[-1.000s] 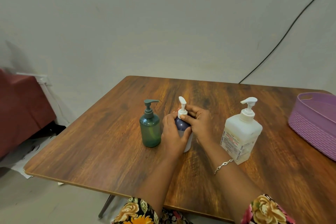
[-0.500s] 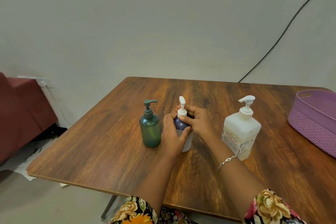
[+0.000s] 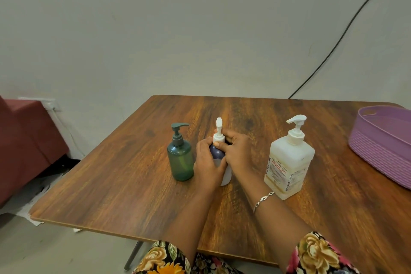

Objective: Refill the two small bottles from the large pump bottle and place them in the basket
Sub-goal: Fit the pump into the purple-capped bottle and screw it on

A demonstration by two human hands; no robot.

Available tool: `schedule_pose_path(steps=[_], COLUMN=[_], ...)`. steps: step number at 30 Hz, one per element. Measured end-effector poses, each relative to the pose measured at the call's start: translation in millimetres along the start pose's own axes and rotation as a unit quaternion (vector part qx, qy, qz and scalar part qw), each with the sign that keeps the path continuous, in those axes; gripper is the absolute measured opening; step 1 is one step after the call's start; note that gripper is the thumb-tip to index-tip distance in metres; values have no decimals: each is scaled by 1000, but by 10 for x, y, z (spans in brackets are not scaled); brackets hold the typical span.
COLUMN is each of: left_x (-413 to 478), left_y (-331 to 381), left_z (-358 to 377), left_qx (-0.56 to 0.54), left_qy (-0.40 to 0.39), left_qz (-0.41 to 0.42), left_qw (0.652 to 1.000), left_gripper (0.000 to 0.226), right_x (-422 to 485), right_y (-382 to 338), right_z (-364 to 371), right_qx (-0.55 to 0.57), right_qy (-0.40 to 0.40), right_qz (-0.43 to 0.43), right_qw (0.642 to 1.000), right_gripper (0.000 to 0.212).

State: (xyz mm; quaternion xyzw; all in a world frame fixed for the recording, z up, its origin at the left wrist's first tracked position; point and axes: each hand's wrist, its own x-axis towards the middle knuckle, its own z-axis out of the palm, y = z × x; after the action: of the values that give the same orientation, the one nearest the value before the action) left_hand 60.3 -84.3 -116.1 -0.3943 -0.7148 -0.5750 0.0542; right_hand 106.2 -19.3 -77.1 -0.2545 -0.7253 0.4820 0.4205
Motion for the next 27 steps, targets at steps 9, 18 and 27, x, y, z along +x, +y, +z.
schedule_pose_path(steps=[9, 18, 27], left_x=[-34, -187, -428], left_y=[23, 230, 582], left_z=[-3, 76, 296], left_qx=[-2, 58, 42], left_qy=[2, 69, 33], left_qz=[3, -16, 58], left_qw=[1000, 996, 997], left_gripper=[48, 71, 62], right_x=[-20, -282, -551], right_y=[-4, 138, -1], right_z=[-68, -244, -626], right_qx=[-34, -150, -166], right_qy=[-45, 20, 90], right_qz=[-6, -115, -203], right_qw=[998, 982, 961], right_gripper=[29, 40, 31])
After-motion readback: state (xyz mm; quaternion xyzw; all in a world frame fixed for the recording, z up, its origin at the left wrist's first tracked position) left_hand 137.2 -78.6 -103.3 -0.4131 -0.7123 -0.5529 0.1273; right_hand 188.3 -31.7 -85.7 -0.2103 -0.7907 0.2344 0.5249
